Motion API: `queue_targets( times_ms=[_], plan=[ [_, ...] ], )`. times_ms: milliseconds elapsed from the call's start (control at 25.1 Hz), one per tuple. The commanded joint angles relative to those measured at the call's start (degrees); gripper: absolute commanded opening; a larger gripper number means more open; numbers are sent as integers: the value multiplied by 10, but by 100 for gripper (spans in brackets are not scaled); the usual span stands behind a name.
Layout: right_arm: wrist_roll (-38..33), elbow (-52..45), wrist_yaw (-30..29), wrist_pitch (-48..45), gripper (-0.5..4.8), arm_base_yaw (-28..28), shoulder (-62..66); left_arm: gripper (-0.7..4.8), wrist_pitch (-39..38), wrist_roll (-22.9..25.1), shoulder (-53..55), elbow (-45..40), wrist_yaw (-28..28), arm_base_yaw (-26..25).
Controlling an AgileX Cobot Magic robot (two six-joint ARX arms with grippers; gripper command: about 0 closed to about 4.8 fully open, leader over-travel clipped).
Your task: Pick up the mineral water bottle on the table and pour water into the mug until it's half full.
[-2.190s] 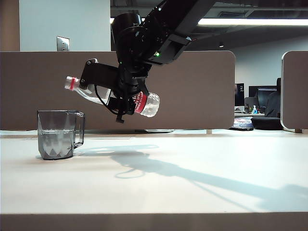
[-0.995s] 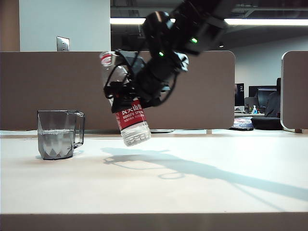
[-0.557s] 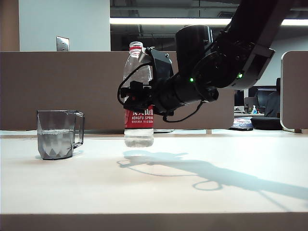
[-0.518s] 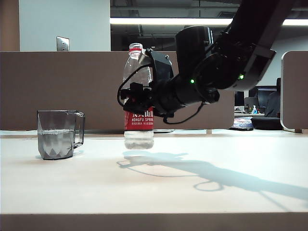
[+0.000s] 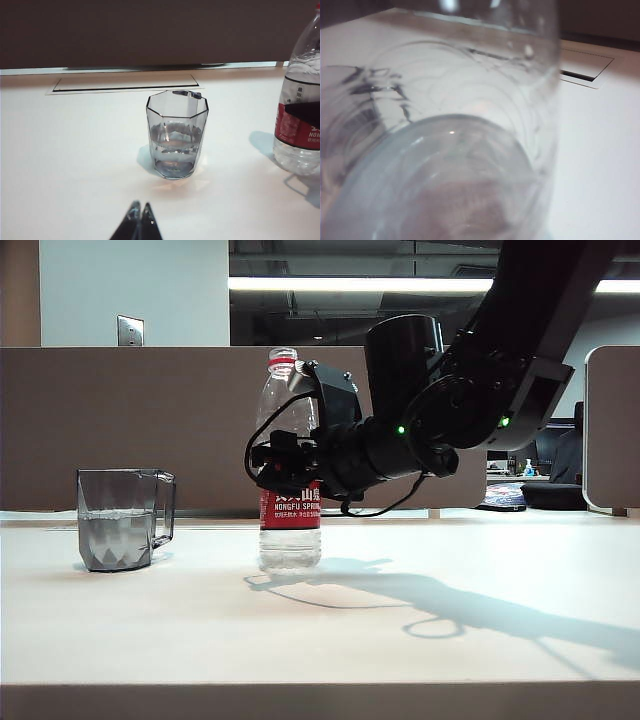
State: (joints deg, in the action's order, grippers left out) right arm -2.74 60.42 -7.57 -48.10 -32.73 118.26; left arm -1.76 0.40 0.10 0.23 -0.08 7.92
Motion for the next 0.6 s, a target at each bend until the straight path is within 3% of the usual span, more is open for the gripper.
queue_targets(
  times_ms=[40,199,279,318,398,518,597],
  plan=[
    [-3,3,-2,-14,285,-2,-2,-5,5,0,0,2,2,0],
    [-3,2,-3,0,290,-3,-3,-5,5,0,0,2,1,0],
    [-3,2,-14,10,339,-5,-4,-5,5,0,0,2,1,0],
    [-3,2,-18,22,388,-6,-9,-5,5,0,0,2,1,0],
    [-3,-5,-16,33,397,-10,-19,-5,5,0,0,2,1,0],
    [-3,-22,-14,33,477,-10,-35,-5,5,0,0,2,1,0],
    [-3,-33,-13,33,479,-10,-45,-5,5,0,0,2,1,0]
  ],
)
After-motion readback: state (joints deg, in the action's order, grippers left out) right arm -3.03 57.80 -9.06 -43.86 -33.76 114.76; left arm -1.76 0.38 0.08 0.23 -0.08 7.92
